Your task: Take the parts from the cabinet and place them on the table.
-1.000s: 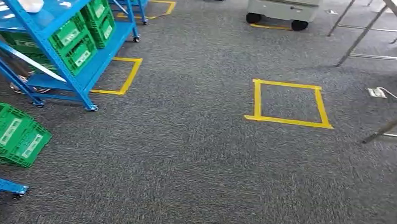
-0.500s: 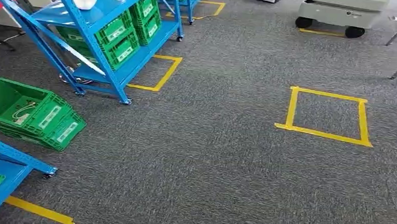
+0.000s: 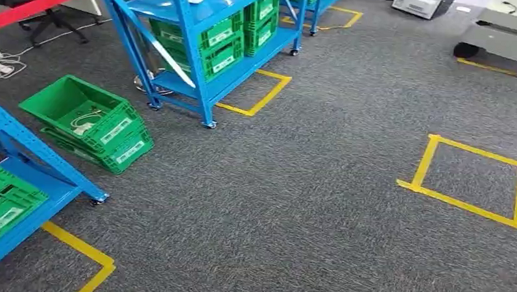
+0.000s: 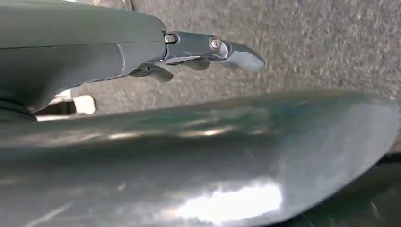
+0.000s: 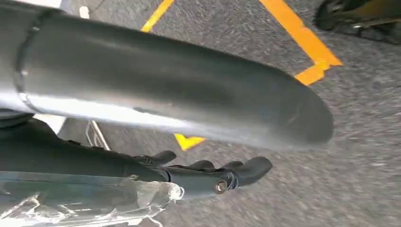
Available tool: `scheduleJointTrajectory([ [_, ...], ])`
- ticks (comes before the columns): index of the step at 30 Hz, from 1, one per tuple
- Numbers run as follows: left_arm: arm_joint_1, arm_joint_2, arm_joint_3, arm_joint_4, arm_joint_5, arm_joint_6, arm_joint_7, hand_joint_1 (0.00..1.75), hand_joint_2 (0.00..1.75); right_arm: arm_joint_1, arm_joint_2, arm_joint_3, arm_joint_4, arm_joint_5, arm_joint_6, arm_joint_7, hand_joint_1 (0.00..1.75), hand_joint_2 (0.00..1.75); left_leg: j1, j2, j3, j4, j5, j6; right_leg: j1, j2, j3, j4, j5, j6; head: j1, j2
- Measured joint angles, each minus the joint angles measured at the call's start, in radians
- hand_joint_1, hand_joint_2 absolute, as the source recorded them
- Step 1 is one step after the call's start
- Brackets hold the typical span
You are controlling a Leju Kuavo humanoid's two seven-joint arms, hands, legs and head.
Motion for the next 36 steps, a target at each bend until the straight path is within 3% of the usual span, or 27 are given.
scheduleJointTrajectory([
  [1,-0.001,0.000,0.000,0.000,-0.001,0.000,0.000,0.00,0.00,0.000,0.000,0.000,0.000,0.000,0.000,0.000,0.00,0.00,0.000,-0.012,-0.001,0.000,0.000,0.001,0.000,0.005,-0.042,0.081,-0.030,0.002,0.002,0.000],
  [2,0.000,0.000,0.000,0.000,-0.001,-0.001,0.000,0.00,0.00,0.002,0.000,0.000,0.000,0.000,0.000,0.000,0.00,0.00,0.000,-0.027,0.000,0.000,0.000,0.001,0.000,0.005,-0.072,0.133,-0.040,0.003,0.002,0.000],
  [3,0.002,0.000,-0.001,0.000,-0.001,-0.001,0.001,0.00,0.00,0.004,0.000,-0.001,0.000,0.000,0.000,0.003,0.00,0.00,0.001,-0.043,0.001,0.001,0.000,0.001,0.000,0.005,-0.081,0.134,-0.024,0.003,0.002,0.000],
  [5,0.003,0.000,-0.001,0.000,-0.001,-0.002,0.002,0.00,0.00,0.005,0.000,-0.001,0.000,0.000,0.000,0.003,0.00,0.00,0.005,-0.074,0.004,0.002,0.000,-0.003,-0.004,0.012,-0.027,0.000,0.070,0.004,0.002,0.000],
  [6,0.002,-0.001,-0.002,0.000,-0.001,-0.002,0.002,0.00,0.00,0.004,0.000,-0.001,0.000,0.000,0.000,0.002,0.00,0.00,0.007,-0.088,0.006,0.004,-0.001,-0.008,-0.009,0.031,0.016,-0.094,0.117,0.007,0.002,0.000],
  [7,0.002,0.000,-0.002,0.000,-0.001,-0.003,0.002,0.00,0.00,0.004,0.000,-0.001,0.000,0.000,0.000,0.003,0.00,0.00,0.007,-0.100,0.003,0.007,-0.002,-0.017,-0.020,0.088,0.043,-0.157,0.127,0.014,0.004,0.000],
  [8,-0.001,0.002,-0.002,0.000,-0.001,-0.003,0.003,0.00,0.00,0.004,0.005,-0.001,0.002,0.000,0.000,0.002,0.00,0.00,0.003,-0.113,-0.006,0.020,-0.005,-0.023,-0.023,0.118,0.048,-0.174,0.117,0.012,0.006,0.000],
  [11,0.005,0.003,-0.002,0.000,0.000,-0.003,0.008,0.00,0.00,0.001,0.005,-0.002,0.002,0.000,0.000,0.003,0.00,0.00,0.009,-0.143,-0.015,0.008,0.011,-0.043,-0.015,0.080,0.052,-0.166,0.122,-0.010,0.003,0.000],
  [12,0.005,0.005,-0.002,0.000,0.000,-0.003,0.010,0.00,0.00,0.003,0.005,-0.002,0.001,0.001,0.000,0.002,0.00,0.00,0.010,-0.151,-0.019,0.011,0.008,-0.045,-0.022,0.062,0.053,-0.172,0.127,-0.018,0.004,0.000],
  [13,0.005,0.002,-0.002,0.000,0.000,-0.003,0.011,0.00,0.00,0.003,0.004,-0.003,0.001,0.001,-0.001,0.002,0.00,0.00,0.004,-0.099,-0.026,0.028,-0.008,-0.049,-0.020,0.052,0.054,-0.172,0.127,-0.023,0.000,0.000],
  [14,0.004,0.002,-0.002,0.000,0.000,-0.003,0.013,0.00,0.00,0.003,0.004,-0.003,0.001,0.001,-0.001,0.001,0.00,0.00,0.003,-0.054,-0.052,0.082,-0.044,-0.054,-0.017,0.040,0.053,-0.172,0.126,-0.030,-0.010,0.000],
  [15,0.001,0.002,-0.002,0.000,0.000,-0.003,0.013,0.00,0.00,0.004,0.004,-0.003,0.001,0.001,0.000,0.000,0.00,0.00,0.004,-0.031,-0.092,0.165,-0.087,-0.057,-0.014,0.024,0.053,-0.172,0.125,-0.032,-0.009,0.000],
  [17,0.000,0.002,-0.002,0.000,0.000,-0.003,0.013,0.00,0.00,0.009,0.004,-0.004,0.001,0.001,0.000,0.000,0.00,0.00,0.005,-0.017,-0.166,0.318,-0.144,-0.059,-0.010,-0.010,0.052,-0.172,0.122,-0.036,-0.010,0.000],
  [18,0.002,0.002,-0.002,0.000,0.000,-0.003,0.013,0.00,0.00,0.009,0.004,-0.005,0.001,0.001,0.000,0.000,0.00,0.00,0.006,-0.016,-0.173,0.331,-0.138,-0.060,-0.009,-0.025,0.053,-0.172,0.121,-0.038,-0.009,0.000],
  [19,0.004,0.002,-0.002,0.000,0.002,-0.003,0.013,0.00,0.00,0.008,0.004,-0.005,0.001,0.001,0.000,0.000,0.00,0.00,0.006,-0.015,-0.158,0.304,-0.111,-0.058,-0.008,-0.037,0.055,-0.172,0.120,-0.039,-0.009,0.000],
  [21,0.005,0.003,-0.002,0.000,0.002,-0.002,0.014,0.00,0.00,0.006,0.004,-0.004,0.001,0.001,0.000,-0.001,0.00,0.00,0.003,0.002,-0.071,0.145,-0.025,-0.050,-0.007,-0.060,0.062,-0.172,0.116,-0.036,-0.009,0.000],
  [22,0.004,0.003,-0.002,0.000,0.002,-0.002,0.014,0.00,0.00,0.005,0.004,-0.004,0.001,0.001,0.000,-0.002,0.00,0.00,-0.001,0.043,-0.024,0.062,0.004,-0.042,-0.006,-0.070,0.066,-0.172,0.113,-0.033,-0.010,0.000],
  [23,0.000,0.002,-0.002,0.000,0.002,-0.002,0.014,0.00,0.00,0.006,0.004,-0.005,0.001,0.001,0.000,-0.002,0.00,0.00,-0.011,0.075,-0.005,0.019,-0.009,-0.042,0.003,-0.078,0.066,-0.167,0.105,-0.026,-0.012,0.000],
  [26,0.003,0.002,-0.002,0.000,0.002,-0.003,0.014,0.00,0.00,0.002,0.004,-0.005,0.001,0.003,0.000,-0.004,0.00,0.00,-0.012,0.042,-0.012,0.018,-0.010,-0.027,0.003,-0.108,0.079,-0.181,0.104,-0.015,-0.007,0.000],
  [27,0.005,0.002,-0.002,0.000,0.002,-0.003,0.015,0.00,0.00,-0.003,0.004,-0.005,0.000,0.003,0.000,-0.004,0.00,0.00,-0.008,0.027,-0.005,0.008,-0.006,-0.020,0.005,-0.120,0.088,-0.182,0.100,-0.007,-0.010,0.000],
  [28,0.008,0.002,-0.002,0.000,0.002,-0.003,0.016,0.00,0.00,-0.003,0.004,-0.005,-0.001,0.005,0.000,-0.005,0.00,0.00,-0.001,0.019,0.002,0.003,-0.002,-0.014,0.001,-0.083,0.080,-0.169,0.090,0.001,-0.005,0.000],
  [29,0.006,0.003,-0.003,0.000,0.002,-0.004,0.017,0.00,0.00,-0.002,0.004,-0.005,0.000,0.006,0.000,-0.006,0.00,0.00,0.003,0.011,0.002,0.003,-0.001,-0.010,0.000,-0.037,0.060,-0.124,0.062,0.004,0.001,0.000],
  [30,0.002,0.003,-0.003,0.000,0.002,-0.005,0.017,0.00,0.00,-0.001,0.004,-0.004,0.000,0.006,0.000,-0.006,0.00,0.00,0.004,-0.001,0.001,0.003,0.000,-0.004,-0.002,-0.013,0.024,-0.050,0.025,0.006,0.005,0.000],
  [32,0.001,0.002,-0.003,0.000,0.001,-0.008,0.018,0.00,0.00,0.000,0.004,-0.004,0.000,0.007,0.001,-0.006,0.00,0.00,0.004,-0.026,0.001,0.003,-0.002,-0.001,-0.002,0.005,-0.060,0.110,-0.034,0.010,0.007,0.000],
  [33,0.002,0.002,-0.003,0.000,0.001,-0.008,0.019,0.00,0.00,0.002,0.004,-0.004,0.000,0.008,0.001,-0.006,0.00,0.00,0.004,-0.041,0.002,0.003,-0.002,-0.001,-0.002,0.006,-0.083,0.141,-0.031,0.010,0.006,0.000],
  [34,0.003,0.003,-0.003,0.000,0.002,-0.008,0.021,0.00,0.00,0.005,0.004,-0.004,0.000,0.009,0.001,-0.006,0.00,0.00,0.004,-0.056,0.003,0.004,-0.002,-0.002,-0.002,0.006,-0.080,0.119,-0.002,0.010,0.006,0.000],
  [36,0.003,0.002,-0.003,0.000,0.002,-0.009,0.021,0.00,0.00,0.004,0.004,-0.004,0.000,0.010,0.001,-0.008,0.00,0.00,0.007,-0.085,0.007,0.005,-0.003,-0.005,-0.008,0.018,-0.019,-0.034,0.096,0.010,0.005,0.000],
])
